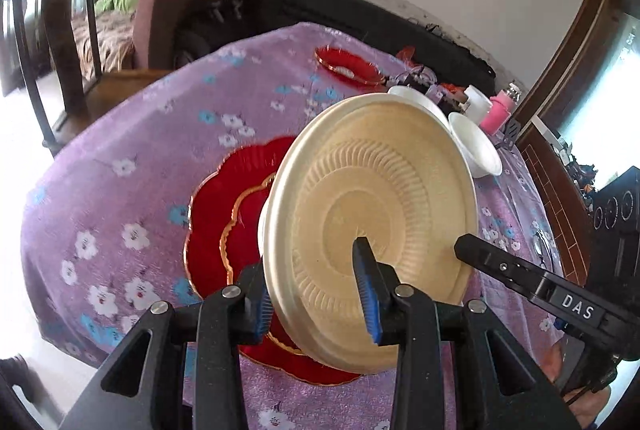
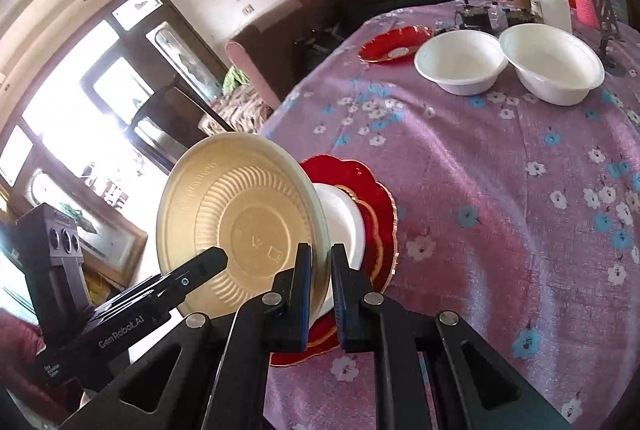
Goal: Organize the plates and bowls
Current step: 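Carry the beige bowl over to the plate stack, then lower the beige bowl into the white bowl and open the right gripper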
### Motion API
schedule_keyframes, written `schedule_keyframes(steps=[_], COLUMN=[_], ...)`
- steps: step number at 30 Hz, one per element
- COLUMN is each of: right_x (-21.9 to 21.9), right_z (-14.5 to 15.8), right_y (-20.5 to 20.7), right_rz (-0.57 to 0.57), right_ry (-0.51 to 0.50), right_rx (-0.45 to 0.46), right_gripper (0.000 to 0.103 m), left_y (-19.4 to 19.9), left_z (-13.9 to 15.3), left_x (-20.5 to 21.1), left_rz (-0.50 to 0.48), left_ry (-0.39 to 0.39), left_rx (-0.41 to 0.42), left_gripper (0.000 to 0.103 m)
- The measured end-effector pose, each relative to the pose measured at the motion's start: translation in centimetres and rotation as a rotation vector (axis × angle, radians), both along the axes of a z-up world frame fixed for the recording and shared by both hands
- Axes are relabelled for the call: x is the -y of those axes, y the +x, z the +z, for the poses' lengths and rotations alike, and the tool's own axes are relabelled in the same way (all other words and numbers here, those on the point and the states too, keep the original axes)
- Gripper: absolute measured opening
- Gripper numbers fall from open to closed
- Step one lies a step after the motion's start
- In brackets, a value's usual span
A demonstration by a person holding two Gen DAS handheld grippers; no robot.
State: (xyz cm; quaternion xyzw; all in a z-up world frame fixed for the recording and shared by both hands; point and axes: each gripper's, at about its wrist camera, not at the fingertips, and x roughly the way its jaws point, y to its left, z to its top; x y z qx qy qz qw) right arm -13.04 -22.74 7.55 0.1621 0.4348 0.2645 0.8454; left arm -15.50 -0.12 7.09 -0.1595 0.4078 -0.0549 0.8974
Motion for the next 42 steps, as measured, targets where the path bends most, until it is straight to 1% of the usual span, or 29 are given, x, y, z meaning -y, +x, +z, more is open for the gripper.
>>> schedule_keyframes(steps=[7, 14, 21, 24, 27, 30, 31, 35, 42], right_x=[0.4, 0.5, 0.7, 1.1, 1.8, 2.7, 3.2, 4.6, 7.0], right_z=[-1.0, -1.3, -0.8, -0.5, 0.0, 0.2, 0.1, 0.2, 0.9], right_y=[0.8, 1.3, 1.3, 1.4, 1.4, 1.5, 1.7, 1.9, 1.9], right_rz=[0.008, 0.018, 0.03, 0.024, 0.0, -0.027, -0.037, -0.082, -0.139], right_ry=[0.008, 0.019, 0.013, 0.026, 0.022, 0.025, 0.028, 0.041, 0.047], right_rx=[-0.039, -0.044, -0.013, -0.002, 0.01, 0.013, 0.013, 0.004, 0.015], right_gripper=[0.012, 0.014, 0.015, 0.016, 0.016, 0.016, 0.016, 0.016, 0.016], left_y=[0.7, 1.5, 1.9, 2.1, 2.0, 1.9, 1.8, 1.6, 1.4], left_z=[-0.8, -1.2, -1.1, -1.0, -1.0, -0.8, -0.7, -0.4, 0.3], left_x=[0.4, 0.5, 0.2, 0.0, -0.3, -0.7, -0.8, -1.4, -1.9], left_rz=[0.004, 0.014, 0.03, 0.036, 0.046, 0.062, 0.065, 0.077, 0.093], left_ry=[0.0, 0.005, 0.006, 0.004, 0.006, 0.011, 0.008, 0.0, -0.012], left_rx=[-0.024, -0.04, -0.037, -0.036, -0.031, -0.021, -0.018, -0.009, 0.009], left_gripper=[0.034, 0.034, 0.036, 0.036, 0.037, 0.046, 0.047, 0.047, 0.048])
